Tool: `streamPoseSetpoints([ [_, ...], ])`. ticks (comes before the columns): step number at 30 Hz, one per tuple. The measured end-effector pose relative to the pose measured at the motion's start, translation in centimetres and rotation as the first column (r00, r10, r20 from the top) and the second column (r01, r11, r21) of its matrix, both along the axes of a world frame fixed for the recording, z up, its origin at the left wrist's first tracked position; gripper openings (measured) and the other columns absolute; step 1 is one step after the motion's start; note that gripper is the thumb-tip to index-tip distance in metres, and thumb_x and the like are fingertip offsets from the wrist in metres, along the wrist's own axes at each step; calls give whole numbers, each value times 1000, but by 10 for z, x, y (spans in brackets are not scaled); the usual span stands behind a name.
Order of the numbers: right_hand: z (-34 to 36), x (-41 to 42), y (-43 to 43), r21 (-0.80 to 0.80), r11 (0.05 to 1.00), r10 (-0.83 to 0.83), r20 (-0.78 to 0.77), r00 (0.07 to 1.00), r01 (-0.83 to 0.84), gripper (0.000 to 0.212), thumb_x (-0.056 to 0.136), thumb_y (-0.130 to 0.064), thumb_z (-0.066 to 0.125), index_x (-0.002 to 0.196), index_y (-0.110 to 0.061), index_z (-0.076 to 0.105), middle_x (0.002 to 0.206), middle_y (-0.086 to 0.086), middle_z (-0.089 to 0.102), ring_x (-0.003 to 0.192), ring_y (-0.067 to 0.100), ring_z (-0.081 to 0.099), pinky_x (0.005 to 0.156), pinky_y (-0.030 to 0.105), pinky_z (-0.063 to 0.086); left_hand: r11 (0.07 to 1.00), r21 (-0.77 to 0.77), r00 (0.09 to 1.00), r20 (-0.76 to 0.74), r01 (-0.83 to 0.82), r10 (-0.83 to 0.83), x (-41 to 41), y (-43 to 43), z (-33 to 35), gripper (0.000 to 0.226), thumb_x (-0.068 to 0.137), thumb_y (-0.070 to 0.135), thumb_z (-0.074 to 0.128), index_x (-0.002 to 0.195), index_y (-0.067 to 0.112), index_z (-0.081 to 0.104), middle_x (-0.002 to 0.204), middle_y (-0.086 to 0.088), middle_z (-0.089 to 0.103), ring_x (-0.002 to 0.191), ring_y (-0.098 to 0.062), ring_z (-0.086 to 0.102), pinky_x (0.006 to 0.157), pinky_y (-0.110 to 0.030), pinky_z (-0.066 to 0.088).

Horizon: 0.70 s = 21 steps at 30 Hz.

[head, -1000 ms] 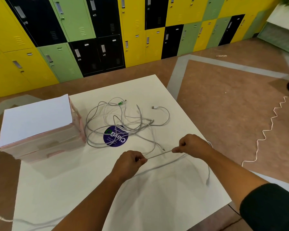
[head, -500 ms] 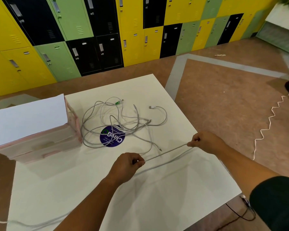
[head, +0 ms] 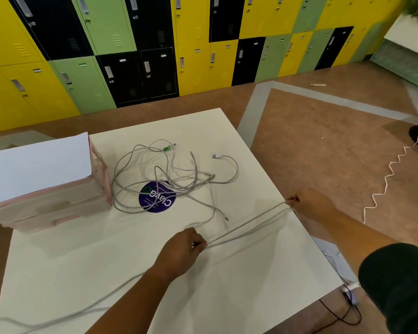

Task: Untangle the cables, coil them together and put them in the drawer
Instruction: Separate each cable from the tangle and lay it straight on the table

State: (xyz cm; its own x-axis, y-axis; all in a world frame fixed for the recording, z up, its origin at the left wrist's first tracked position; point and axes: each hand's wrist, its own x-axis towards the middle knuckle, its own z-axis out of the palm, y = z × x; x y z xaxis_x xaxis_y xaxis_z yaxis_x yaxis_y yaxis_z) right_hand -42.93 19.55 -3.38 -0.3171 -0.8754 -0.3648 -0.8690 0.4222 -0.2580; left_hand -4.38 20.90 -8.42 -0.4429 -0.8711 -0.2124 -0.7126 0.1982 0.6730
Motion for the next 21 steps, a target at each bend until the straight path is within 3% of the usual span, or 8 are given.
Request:
streamPoseSetpoints([
  [4, -7, -1, -3, 0, 1000, -3, -38, 999, 3, 21, 97, -31, 54, 88, -38, 72, 90, -12, 68, 75, 3, 56, 54, 16, 33, 999, -18, 1000, -4, -29, 29, -7, 1, -8, 16, 94, 32, 65, 101, 23, 76, 95, 11, 60, 84, -3, 58, 71, -7, 38],
  [7, -12, 1, -2, -55, 998, -35, -41, 999, 33, 19, 97, -22, 57, 87, -30, 71, 89, -10, 63, 76, 8, 52, 52, 12, 28, 999, -29, 1000, 14, -19, 19, -7, 3, -14, 19, 96, 31, 62, 108, 23, 76, 93, 11, 57, 85, -3, 55, 72, -8, 37],
  [12, -25, -9, -5, -62, 998, 8, -197, 980, -21, 22, 89, -19, 57, 69, -16, 66, 72, -4, 66, 68, 16, 59, 53, 25, 43, 992, -109, 995, 83, 59, -50, -2, 6, -28, 27, 99, 24, 55, 120, 28, 71, 94, 13, 51, 91, -7, 49, 77, -10, 34],
  [14, -30, -13, -8, -81, 996, 28, -191, 981, -44, 25, 89, -18, 59, 64, -20, 62, 69, -3, 62, 67, 18, 55, 54, 26, 39, 988, -138, 994, 93, 73, -61, -2, 6, -31, 25, 99, 24, 56, 119, 27, 72, 95, 11, 54, 91, -7, 48, 77, -10, 32],
  [17, -41, -15, -12, -46, 995, 79, -158, 984, -87, 17, 91, -10, 59, 88, -16, 74, 82, 4, 63, 75, 21, 53, 69, 28, 43, 986, -148, 993, 102, 78, -63, -2, 5, -33, 24, 98, 25, 57, 116, 26, 74, 100, 8, 61, 96, -12, 54, 80, -15, 38],
  [21, -57, -14, -14, -25, 999, -28, -67, 997, 26, 33, 90, 5, 52, 108, -11, 75, 115, 7, 66, 107, 27, 58, 82, 25, 42, 987, -140, 990, 132, 76, -57, -1, 1, -32, 21, 97, 26, 58, 109, 26, 74, 102, 9, 64, 97, -10, 56, 82, -20, 44],
])
